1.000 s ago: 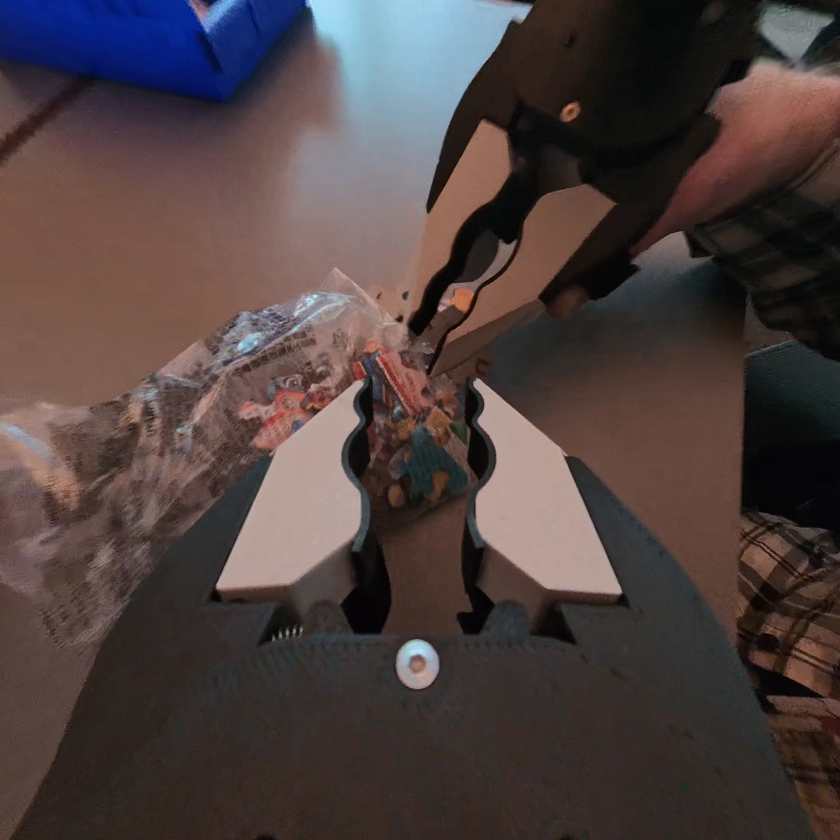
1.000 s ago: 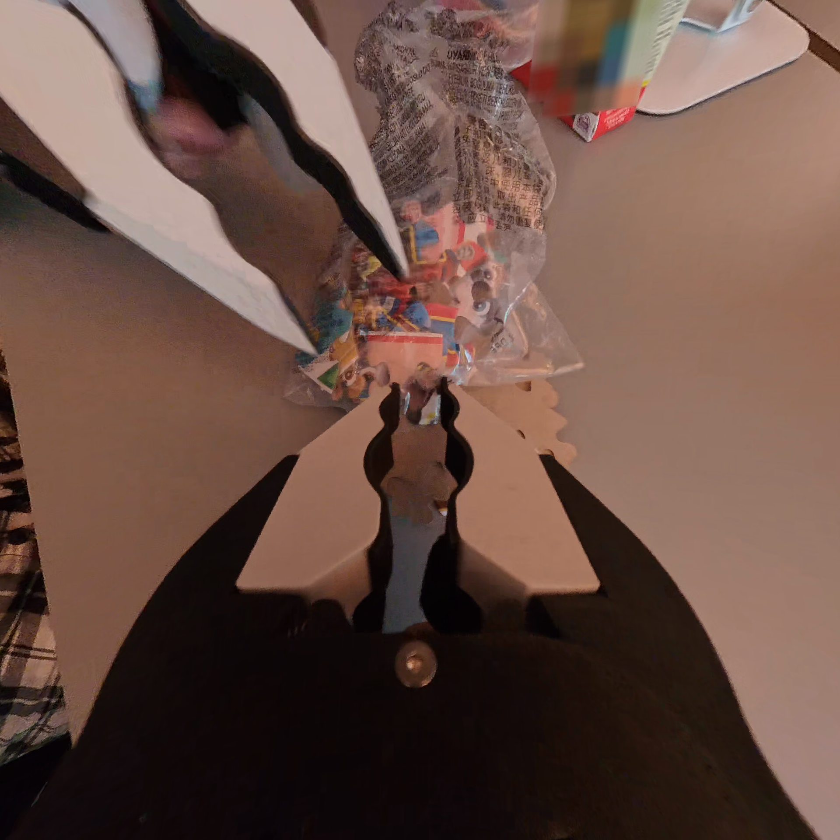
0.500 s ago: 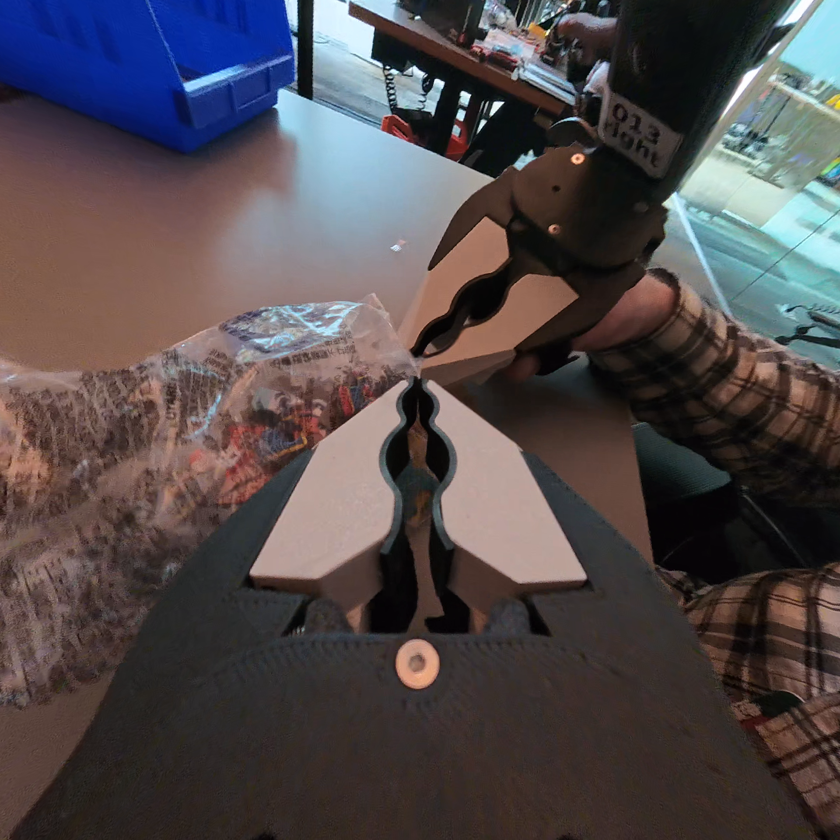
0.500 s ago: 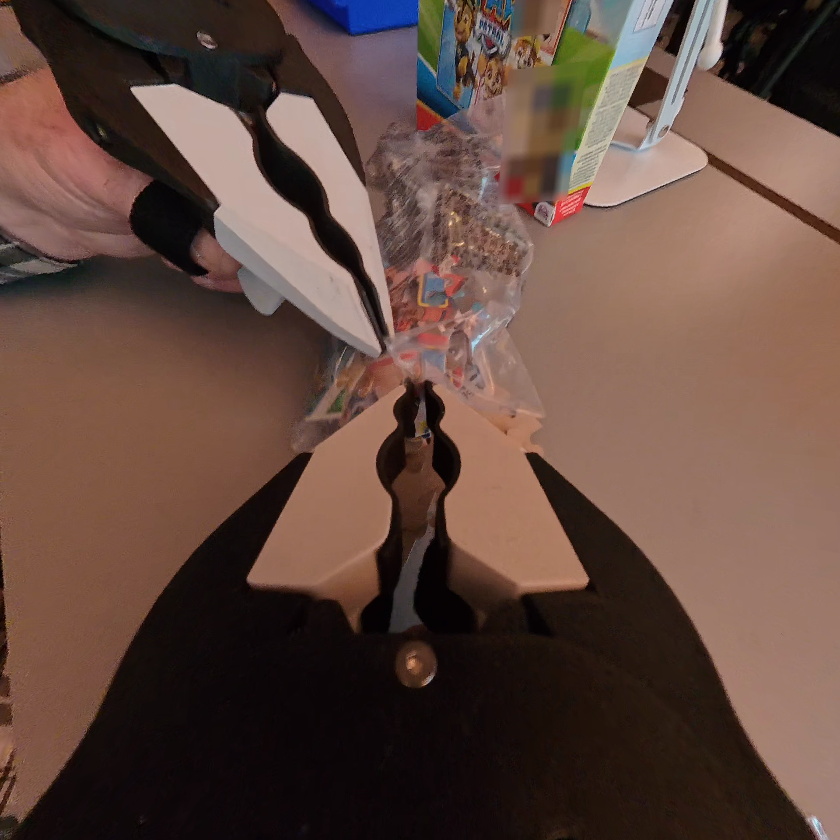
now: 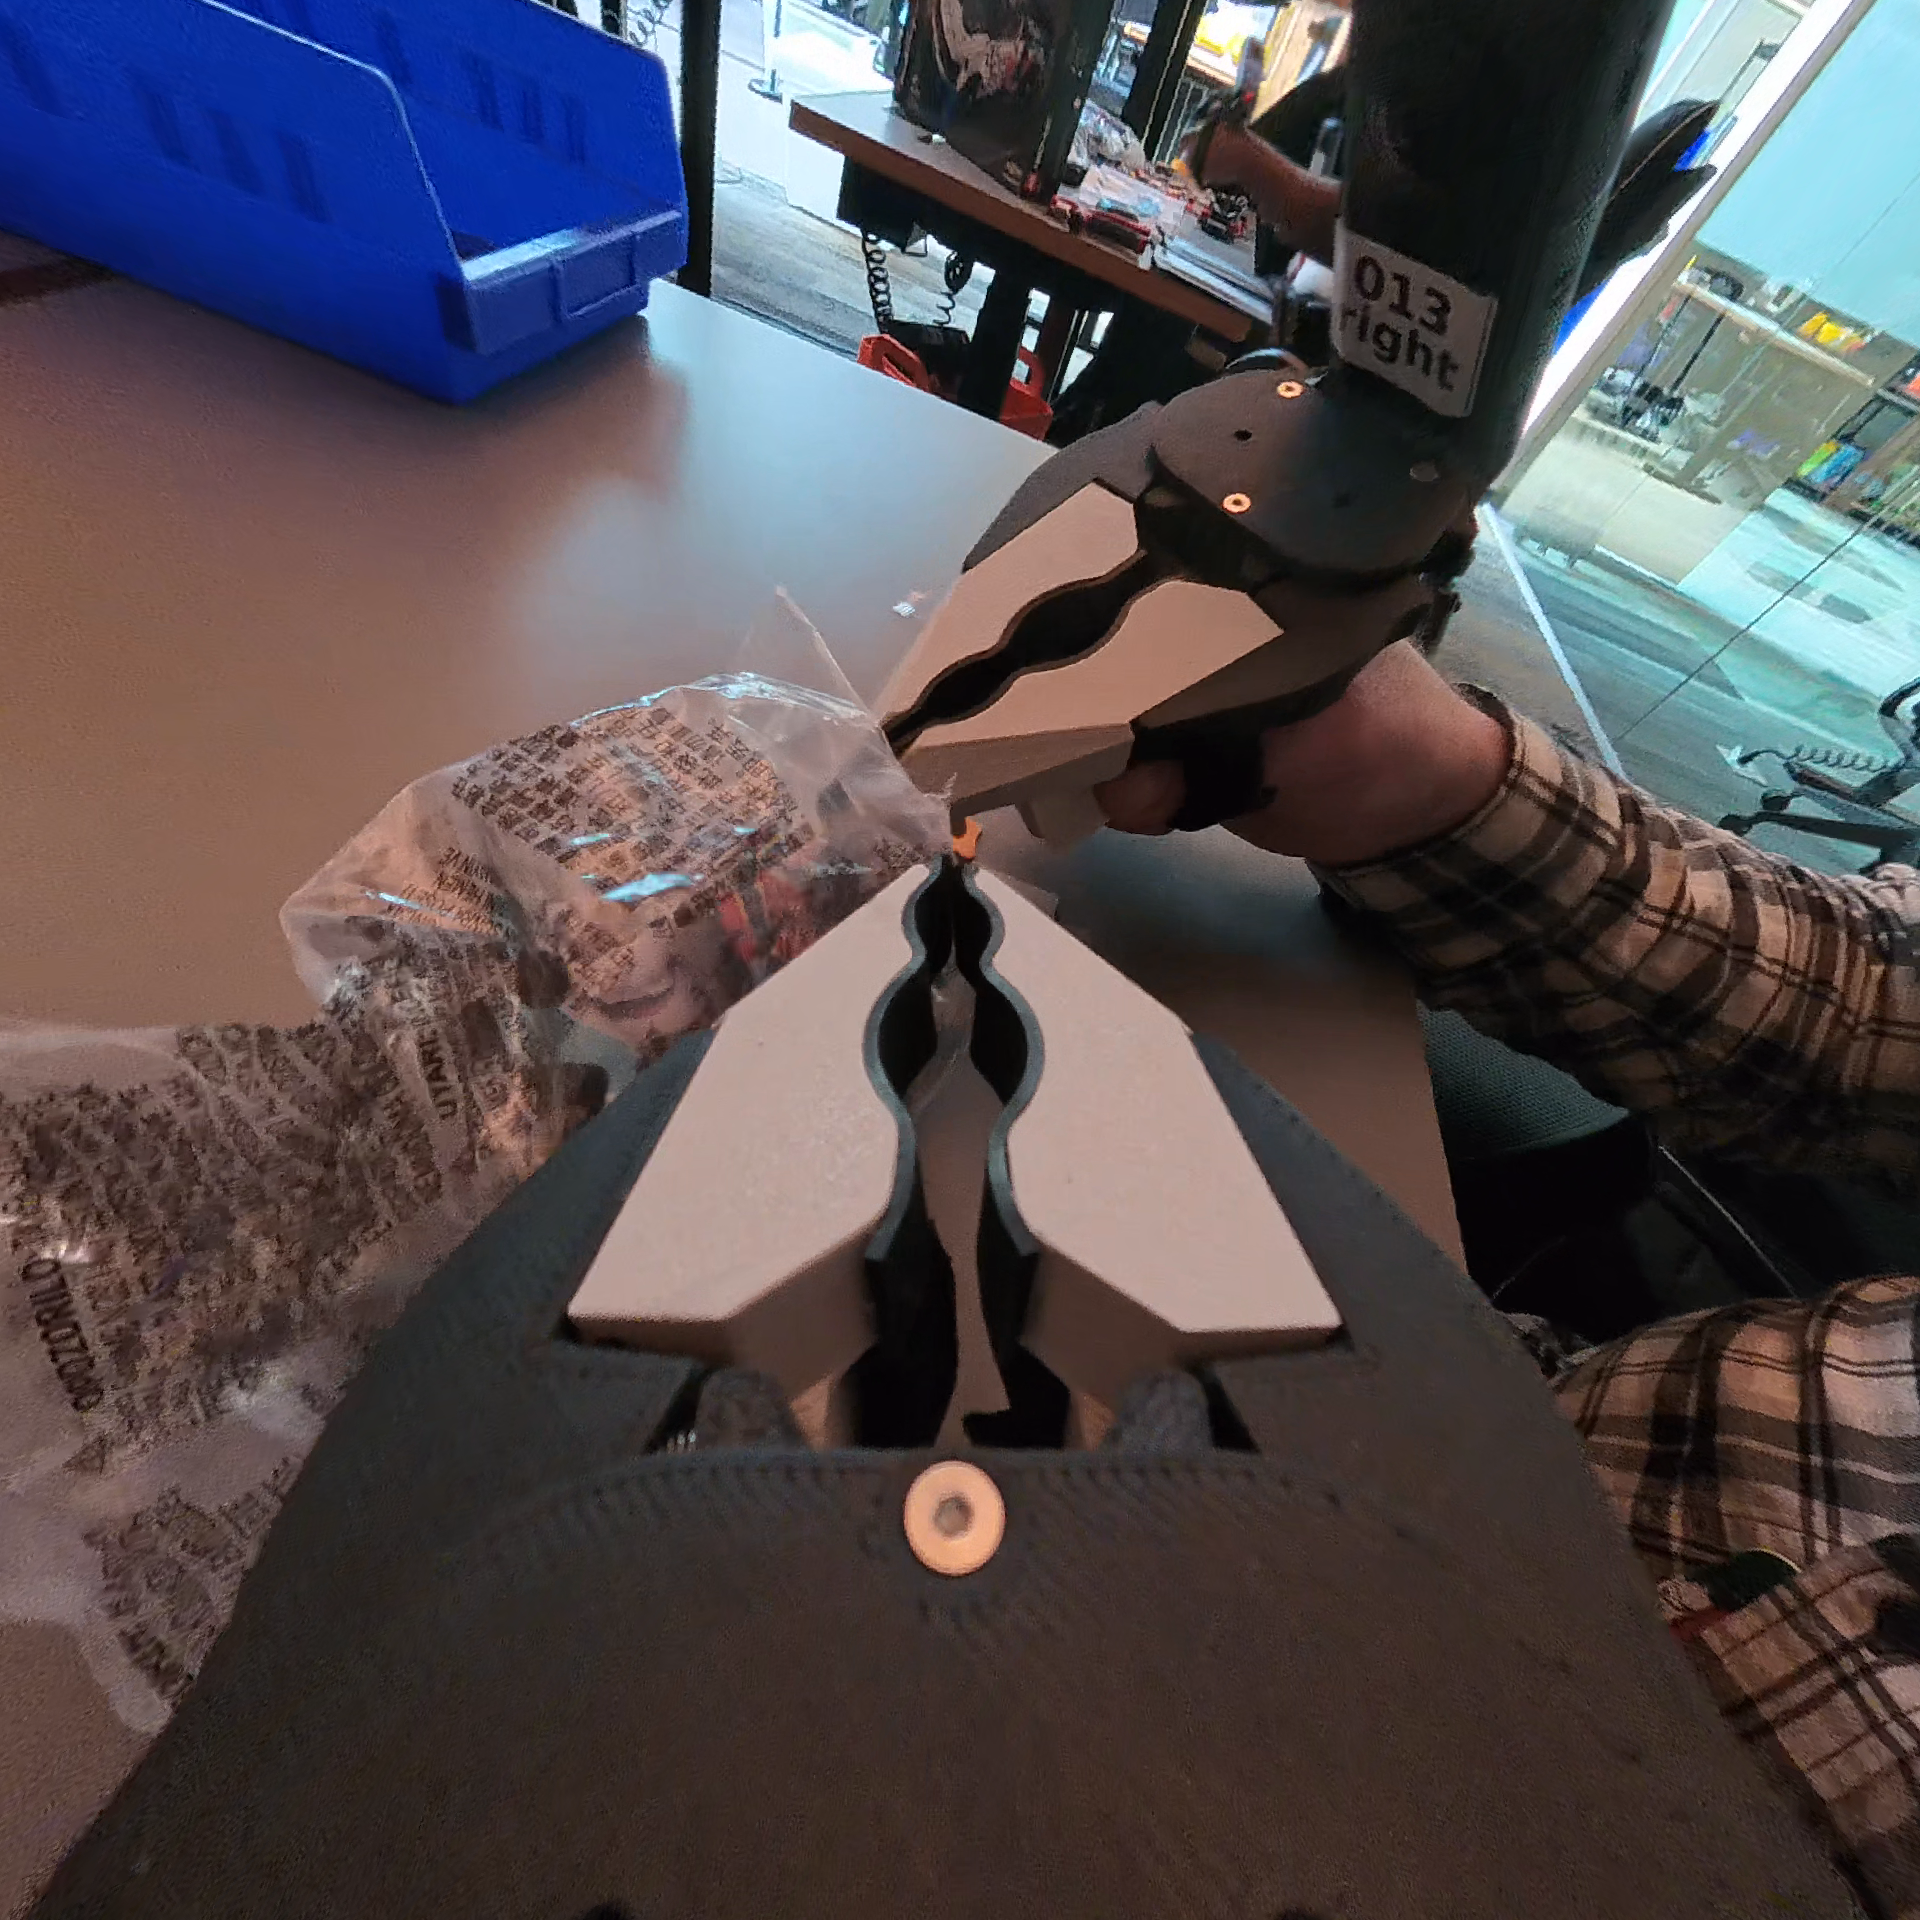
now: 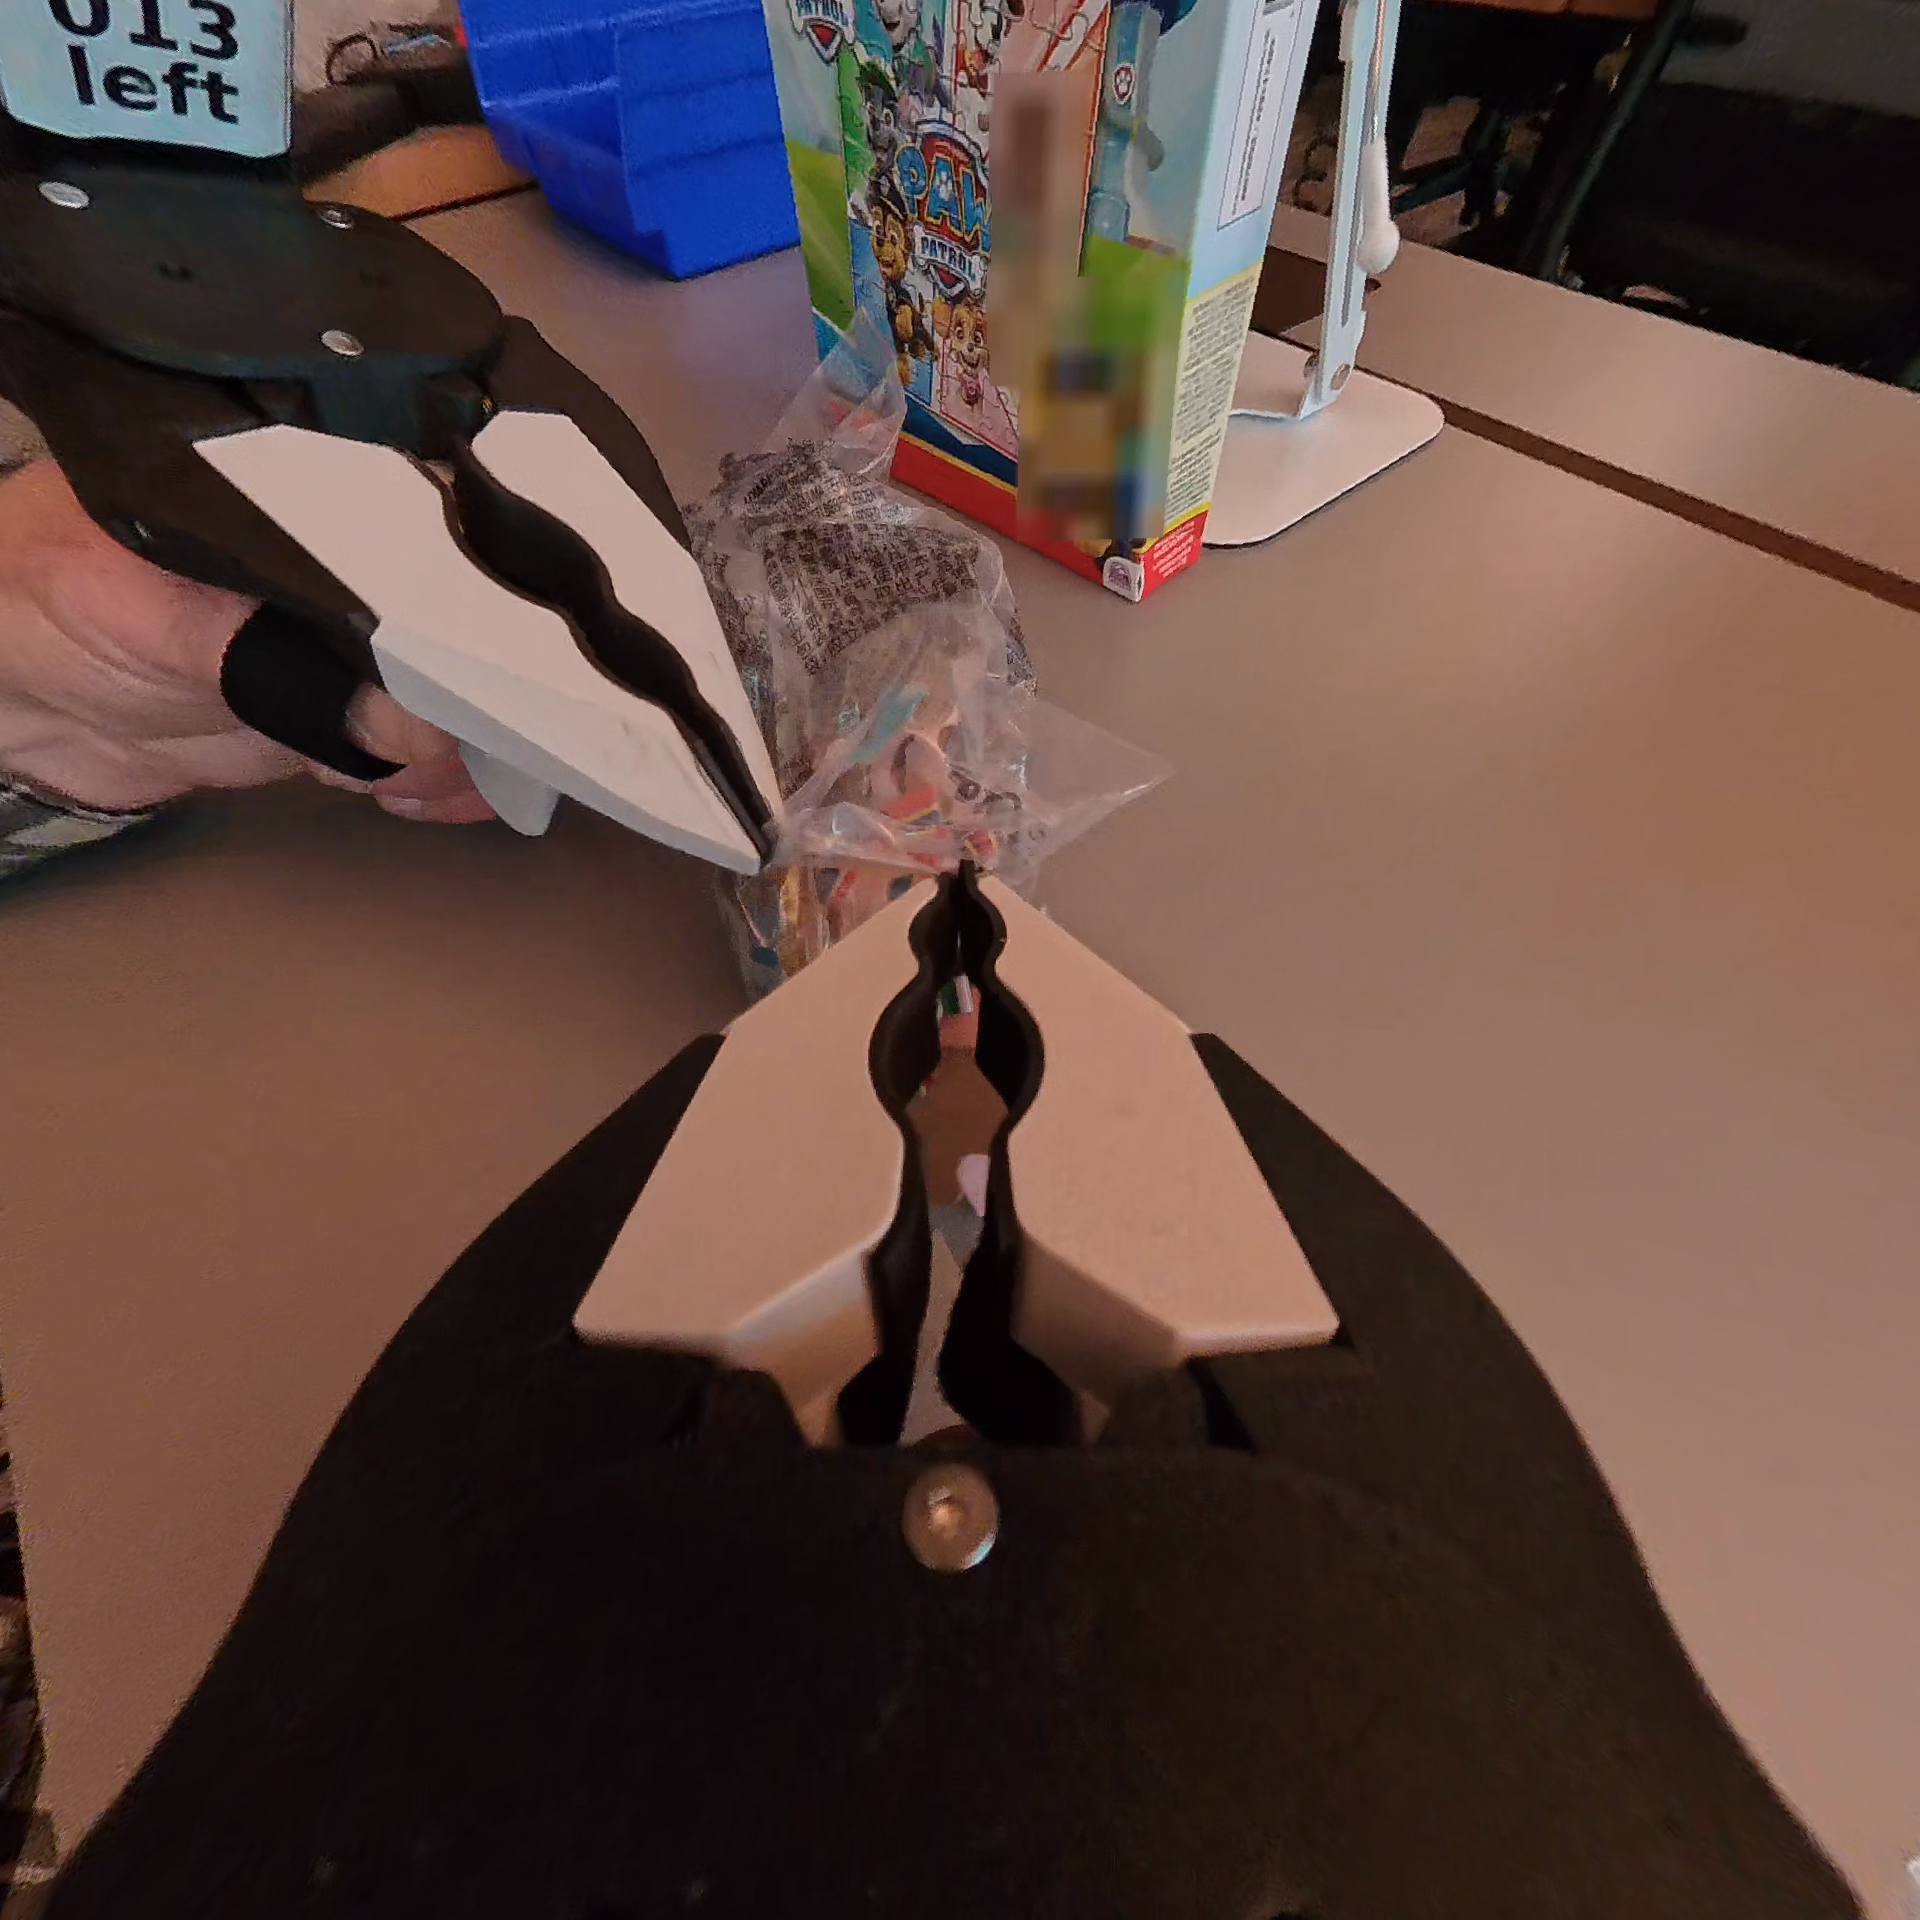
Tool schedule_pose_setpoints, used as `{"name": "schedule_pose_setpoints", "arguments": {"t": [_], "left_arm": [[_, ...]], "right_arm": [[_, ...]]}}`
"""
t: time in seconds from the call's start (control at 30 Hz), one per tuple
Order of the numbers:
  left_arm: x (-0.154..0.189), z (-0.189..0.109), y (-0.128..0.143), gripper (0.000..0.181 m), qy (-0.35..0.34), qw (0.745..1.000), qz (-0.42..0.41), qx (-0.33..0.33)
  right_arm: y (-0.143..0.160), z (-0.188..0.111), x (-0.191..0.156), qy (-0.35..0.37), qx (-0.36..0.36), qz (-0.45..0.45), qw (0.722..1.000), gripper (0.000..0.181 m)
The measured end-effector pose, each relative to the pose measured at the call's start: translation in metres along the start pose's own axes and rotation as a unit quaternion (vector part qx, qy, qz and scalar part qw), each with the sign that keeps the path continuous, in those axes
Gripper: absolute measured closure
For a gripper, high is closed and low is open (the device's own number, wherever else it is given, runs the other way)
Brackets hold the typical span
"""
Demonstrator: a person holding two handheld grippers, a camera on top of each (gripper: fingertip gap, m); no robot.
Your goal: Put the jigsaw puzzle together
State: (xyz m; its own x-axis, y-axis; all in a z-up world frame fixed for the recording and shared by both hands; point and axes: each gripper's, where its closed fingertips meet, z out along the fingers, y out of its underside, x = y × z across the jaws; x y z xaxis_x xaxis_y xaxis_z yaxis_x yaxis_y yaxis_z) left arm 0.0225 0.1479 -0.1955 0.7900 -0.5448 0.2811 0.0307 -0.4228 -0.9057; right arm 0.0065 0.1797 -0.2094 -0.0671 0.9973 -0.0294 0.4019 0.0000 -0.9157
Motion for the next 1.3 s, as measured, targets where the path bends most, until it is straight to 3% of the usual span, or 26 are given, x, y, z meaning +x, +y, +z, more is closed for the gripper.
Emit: {"name": "schedule_pose_setpoints", "arguments": {"t": [0.3,0.43,0.47,0.57,0.6,0.67,0.8,0.9,1.0,1.3], "left_arm": [[0.002,0.003,-0.001,0.181,-0.024,0.999,0.037,0.002],[-0.017,-0.019,-0.014,0.181,-0.035,0.998,-0.004,0.046],[-0.013,-0.022,-0.016,0.181,-0.005,0.998,-0.022,0.053],[-0.012,-0.023,-0.011,0.181,-0.002,0.999,0.0,0.032],[-0.012,-0.023,-0.011,0.181,0.0,0.999,-0.008,0.036],[-0.018,-0.027,-0.01,0.181,-0.005,0.999,-0.018,0.044],[-0.013,-0.031,-0.014,0.181,0.024,0.998,-0.027,0.058],[-0.005,-0.024,-0.013,0.181,0.05,0.997,-0.031,0.055],[-0.004,-0.023,-0.014,0.181,0.064,0.996,-0.038,0.057],[-0.003,-0.009,-0.002,0.181,0.026,0.999,0.034,0.002]], "right_arm": [[-0.006,0.007,0.008,0.043,0.006,-0.02,0.999,0.181],[-0.023,-0.012,-0.011,-0.04,0.054,-0.036,0.997,0.181],[-0.026,-0.016,-0.016,-0.061,0.064,-0.033,0.996,0.181],[-0.016,-0.012,-0.019,-0.069,0.025,-0.037,0.997,0.181],[-0.015,-0.012,-0.018,-0.072,0.023,-0.032,0.997,0.179],[-0.014,-0.015,-0.013,-0.069,0.021,-0.018,0.997,0.152],[-0.003,-0.007,-0.01,-0.052,-0.009,-0.039,0.998,0.146],[-0.001,0.01,-0.008,-0.028,-0.023,-0.069,0.997,0.151],[-0.011,0.017,-0.004,-0.027,0.003,-0.066,0.997,0.181],[-0.007,0.026,0.03,0.029,-0.019,0.013,0.999,0.181]]}}
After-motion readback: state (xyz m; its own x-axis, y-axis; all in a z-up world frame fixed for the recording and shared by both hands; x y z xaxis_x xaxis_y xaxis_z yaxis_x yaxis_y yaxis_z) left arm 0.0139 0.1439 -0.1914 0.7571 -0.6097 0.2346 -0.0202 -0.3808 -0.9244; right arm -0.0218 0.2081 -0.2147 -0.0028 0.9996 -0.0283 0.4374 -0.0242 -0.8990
